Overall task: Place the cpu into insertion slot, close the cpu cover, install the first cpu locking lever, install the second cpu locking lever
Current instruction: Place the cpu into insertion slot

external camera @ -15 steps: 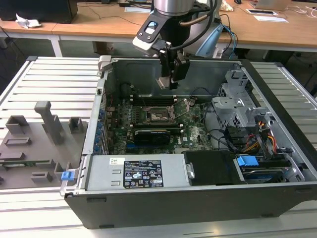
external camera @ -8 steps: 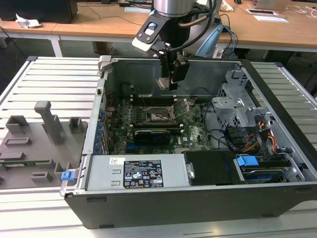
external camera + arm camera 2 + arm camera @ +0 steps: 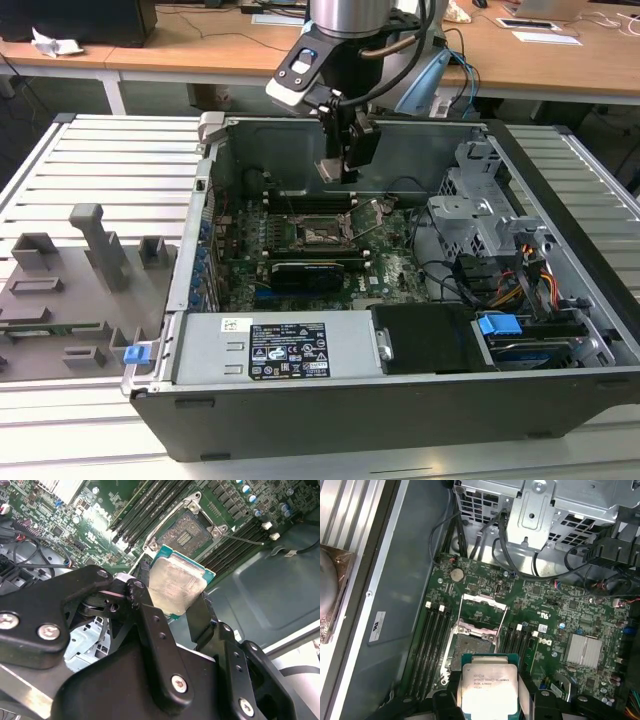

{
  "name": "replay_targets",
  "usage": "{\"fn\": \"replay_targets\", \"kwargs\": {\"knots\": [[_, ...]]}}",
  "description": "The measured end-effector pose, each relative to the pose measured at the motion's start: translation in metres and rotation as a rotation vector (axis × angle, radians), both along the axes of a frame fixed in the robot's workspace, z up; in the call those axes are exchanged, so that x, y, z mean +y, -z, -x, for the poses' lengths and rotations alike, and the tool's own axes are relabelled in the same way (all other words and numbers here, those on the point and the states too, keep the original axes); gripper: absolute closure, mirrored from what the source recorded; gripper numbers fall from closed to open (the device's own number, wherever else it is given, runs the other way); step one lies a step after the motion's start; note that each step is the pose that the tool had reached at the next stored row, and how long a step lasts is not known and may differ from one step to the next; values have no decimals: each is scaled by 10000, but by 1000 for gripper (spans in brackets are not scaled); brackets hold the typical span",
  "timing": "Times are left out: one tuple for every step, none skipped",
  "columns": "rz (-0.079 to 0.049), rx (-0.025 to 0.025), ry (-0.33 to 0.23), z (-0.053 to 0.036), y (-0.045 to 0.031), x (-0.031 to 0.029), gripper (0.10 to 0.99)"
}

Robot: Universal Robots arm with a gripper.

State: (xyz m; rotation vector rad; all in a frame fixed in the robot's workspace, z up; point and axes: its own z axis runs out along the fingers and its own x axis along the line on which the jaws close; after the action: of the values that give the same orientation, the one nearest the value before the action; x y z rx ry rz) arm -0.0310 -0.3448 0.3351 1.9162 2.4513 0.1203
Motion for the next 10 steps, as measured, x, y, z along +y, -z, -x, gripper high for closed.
{"fn": "replay_targets", "kwargs": {"knots": [[0,1,16,0,3,0,549],[1,2,33,0,7,0,549],[0,5,56,0,13,0,549],[0,8,83,0,19,0,549],[0,10,100,0,23,0,549],[0,11,113,0,26,0,549],[0,11,126,0,30,0,549],[0,11,138,0,34,0,549],[0,12,152,0,38,0,549],[0,13,164,0,42,0,549]]}}
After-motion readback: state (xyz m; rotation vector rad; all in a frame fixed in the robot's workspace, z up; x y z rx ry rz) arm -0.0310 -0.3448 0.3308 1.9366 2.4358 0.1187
